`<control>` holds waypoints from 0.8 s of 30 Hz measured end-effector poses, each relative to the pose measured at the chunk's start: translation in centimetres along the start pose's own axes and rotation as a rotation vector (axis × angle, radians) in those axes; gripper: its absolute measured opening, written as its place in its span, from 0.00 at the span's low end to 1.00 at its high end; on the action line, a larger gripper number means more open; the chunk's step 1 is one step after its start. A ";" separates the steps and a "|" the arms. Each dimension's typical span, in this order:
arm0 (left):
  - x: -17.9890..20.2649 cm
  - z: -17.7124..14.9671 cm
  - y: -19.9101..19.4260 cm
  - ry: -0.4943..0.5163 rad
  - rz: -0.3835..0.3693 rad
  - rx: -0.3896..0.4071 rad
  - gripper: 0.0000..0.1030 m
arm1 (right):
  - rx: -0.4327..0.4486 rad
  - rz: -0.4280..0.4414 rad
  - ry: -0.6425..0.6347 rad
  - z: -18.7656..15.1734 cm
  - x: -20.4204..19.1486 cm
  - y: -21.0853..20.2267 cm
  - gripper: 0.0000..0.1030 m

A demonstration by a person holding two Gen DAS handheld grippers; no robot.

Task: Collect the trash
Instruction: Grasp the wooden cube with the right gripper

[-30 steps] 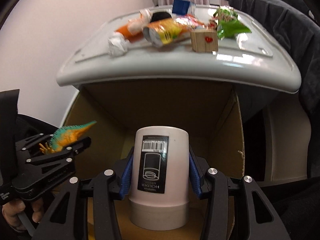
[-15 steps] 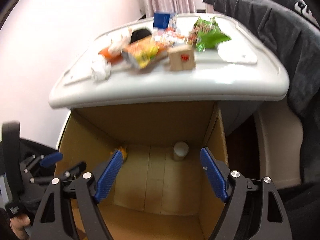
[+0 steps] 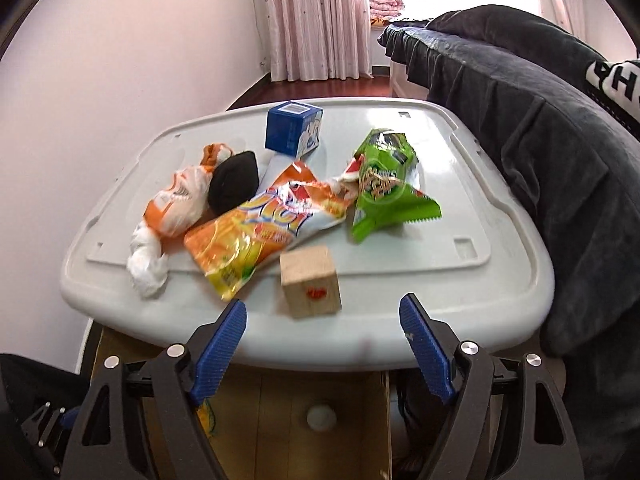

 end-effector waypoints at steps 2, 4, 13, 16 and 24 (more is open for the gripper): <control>0.0 0.3 -0.2 0.001 -0.008 0.010 0.75 | -0.003 -0.003 -0.006 0.4 -0.2 0.7 0.76; 0.1 0.4 -0.2 0.001 -0.019 0.013 0.75 | -0.007 -0.007 -0.011 0.7 -0.3 1.4 0.75; -0.4 1.0 0.9 -0.021 -0.023 -0.013 0.75 | -0.037 -0.005 0.011 1.3 0.0 4.1 0.69; -0.4 1.1 1.2 -0.022 -0.021 -0.018 0.75 | -0.039 -0.012 0.006 1.5 -0.1 4.5 0.68; -0.3 1.1 1.3 -0.019 -0.014 -0.022 0.75 | -0.039 -0.045 -0.039 1.4 -1.3 5.9 0.43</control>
Point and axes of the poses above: each gripper's, at about its wrist camera, not at the fingertips, and y roughly the way its jaws point, x to its right, z to its top, the point moved 1 cm from there along y, roughly the way its jaws point, and after that the axes turned 15 degrees about -x, right-handed, at the moved point
